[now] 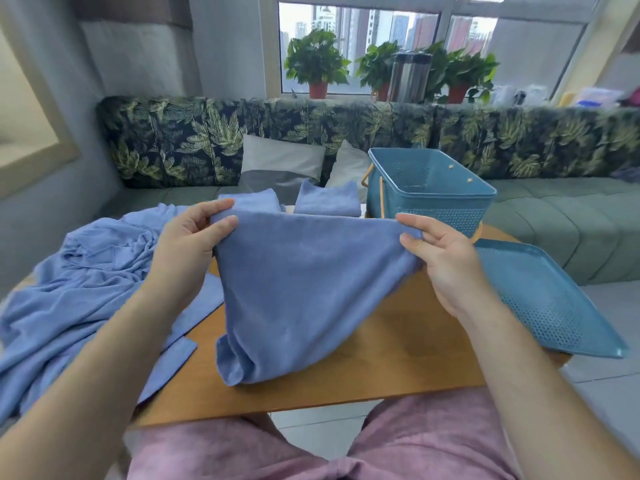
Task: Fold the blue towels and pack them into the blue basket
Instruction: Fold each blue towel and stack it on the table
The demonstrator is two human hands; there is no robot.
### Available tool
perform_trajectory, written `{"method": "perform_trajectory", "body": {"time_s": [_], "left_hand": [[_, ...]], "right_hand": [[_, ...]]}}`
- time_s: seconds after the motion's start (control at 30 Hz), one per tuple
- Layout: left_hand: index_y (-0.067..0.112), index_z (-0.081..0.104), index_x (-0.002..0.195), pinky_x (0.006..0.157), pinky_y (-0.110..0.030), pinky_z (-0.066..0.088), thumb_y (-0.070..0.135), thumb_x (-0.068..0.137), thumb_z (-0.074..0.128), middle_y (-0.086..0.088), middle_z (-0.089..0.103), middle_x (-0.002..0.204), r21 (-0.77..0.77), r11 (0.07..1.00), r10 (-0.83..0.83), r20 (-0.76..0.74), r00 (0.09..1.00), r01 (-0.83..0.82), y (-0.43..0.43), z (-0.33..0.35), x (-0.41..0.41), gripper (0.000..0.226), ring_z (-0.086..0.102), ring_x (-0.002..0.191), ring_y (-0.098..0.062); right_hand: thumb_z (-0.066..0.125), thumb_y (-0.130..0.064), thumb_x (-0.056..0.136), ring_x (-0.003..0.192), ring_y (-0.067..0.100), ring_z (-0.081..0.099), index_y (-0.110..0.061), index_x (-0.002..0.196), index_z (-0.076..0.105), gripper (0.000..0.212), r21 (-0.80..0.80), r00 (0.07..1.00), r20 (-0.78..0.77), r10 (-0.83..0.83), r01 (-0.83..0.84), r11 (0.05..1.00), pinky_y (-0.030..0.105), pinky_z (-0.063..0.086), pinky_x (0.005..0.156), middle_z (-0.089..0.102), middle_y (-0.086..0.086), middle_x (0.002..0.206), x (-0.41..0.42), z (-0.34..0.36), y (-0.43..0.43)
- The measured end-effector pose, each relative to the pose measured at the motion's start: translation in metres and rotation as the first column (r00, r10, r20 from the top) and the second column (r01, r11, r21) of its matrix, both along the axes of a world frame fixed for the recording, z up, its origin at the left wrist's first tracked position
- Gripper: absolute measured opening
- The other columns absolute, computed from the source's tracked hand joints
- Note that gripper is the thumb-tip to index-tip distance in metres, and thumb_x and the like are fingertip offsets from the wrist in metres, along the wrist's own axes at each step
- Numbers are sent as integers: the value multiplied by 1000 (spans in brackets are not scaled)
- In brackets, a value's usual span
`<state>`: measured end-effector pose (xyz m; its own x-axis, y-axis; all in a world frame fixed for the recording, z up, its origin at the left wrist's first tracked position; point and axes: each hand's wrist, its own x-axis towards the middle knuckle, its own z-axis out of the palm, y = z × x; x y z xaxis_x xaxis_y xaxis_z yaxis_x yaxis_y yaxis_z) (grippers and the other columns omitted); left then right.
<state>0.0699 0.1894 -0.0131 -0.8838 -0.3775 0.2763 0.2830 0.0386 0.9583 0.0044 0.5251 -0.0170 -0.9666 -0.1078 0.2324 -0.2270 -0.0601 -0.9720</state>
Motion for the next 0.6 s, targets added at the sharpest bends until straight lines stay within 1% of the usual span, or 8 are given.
{"method": "perform_trajectory", "body": {"time_s": [0.07,0.13,0.17,0.23,0.33,0.43,0.53,0.6], "left_hand": [[26,75,112,75,-29,44,15,95,66,-5,70,98,-23,1000,4,-50,999,-5,-7,32,-2,22,56,89,-20],[26,76,109,77,-33,41,13,96,66,-10,67,97,-45,999,18,-112,994,-23,-11,63,0,21,53,88,-22],[25,76,108,74,-32,44,13,96,66,-10,66,95,-59,998,27,-139,990,-35,-12,77,2,21,53,85,-21],[26,75,108,61,-28,51,13,96,66,-2,69,89,-84,994,49,-174,984,-64,-13,101,7,20,57,75,-17],[27,76,106,61,-32,51,16,95,67,4,71,84,-111,989,79,-195,978,-102,-11,122,9,18,56,66,-15],[26,77,103,50,-20,48,14,96,67,8,69,76,-151,978,113,-192,975,-143,-13,133,3,17,55,57,-6],[30,78,97,54,-23,47,12,95,65,10,71,74,-173,975,119,-126,985,-140,-16,138,-12,22,56,57,-6],[31,77,95,54,-23,45,14,84,67,8,68,72,-189,974,115,-73,991,-127,-17,139,-24,23,53,55,-7]], "right_hand": [[64,-8,97,92,11,67,-23,116,73,27,-5,999,-42,-4,4,1000,29,50,81,78,-1,105,-5,29,1],[65,-12,97,87,9,65,-24,114,76,24,-24,997,-83,-9,7,1000,32,48,82,77,-4,104,-7,56,4],[66,-13,96,90,11,65,-25,112,77,23,-30,994,-108,-11,8,1000,35,48,86,77,-2,106,-6,67,7],[67,-11,95,97,15,67,-27,108,79,24,-29,987,-159,-11,6,1000,41,49,93,77,2,107,-3,90,11],[68,-5,93,107,17,69,-28,104,81,28,-1,978,-209,-2,1,1000,38,49,98,77,0,108,3,115,15],[66,1,91,111,15,68,-29,105,79,35,67,973,-228,-14,30,997,34,51,97,77,-7,108,4,132,14],[65,1,88,103,14,67,-33,105,79,40,126,982,-183,-42,66,990,32,51,86,77,-10,104,-9,142,5],[69,-6,86,103,11,65,-33,101,81,33,118,984,-153,-96,114,986,31,50,87,77,-13,101,-20,147,-4]]}}
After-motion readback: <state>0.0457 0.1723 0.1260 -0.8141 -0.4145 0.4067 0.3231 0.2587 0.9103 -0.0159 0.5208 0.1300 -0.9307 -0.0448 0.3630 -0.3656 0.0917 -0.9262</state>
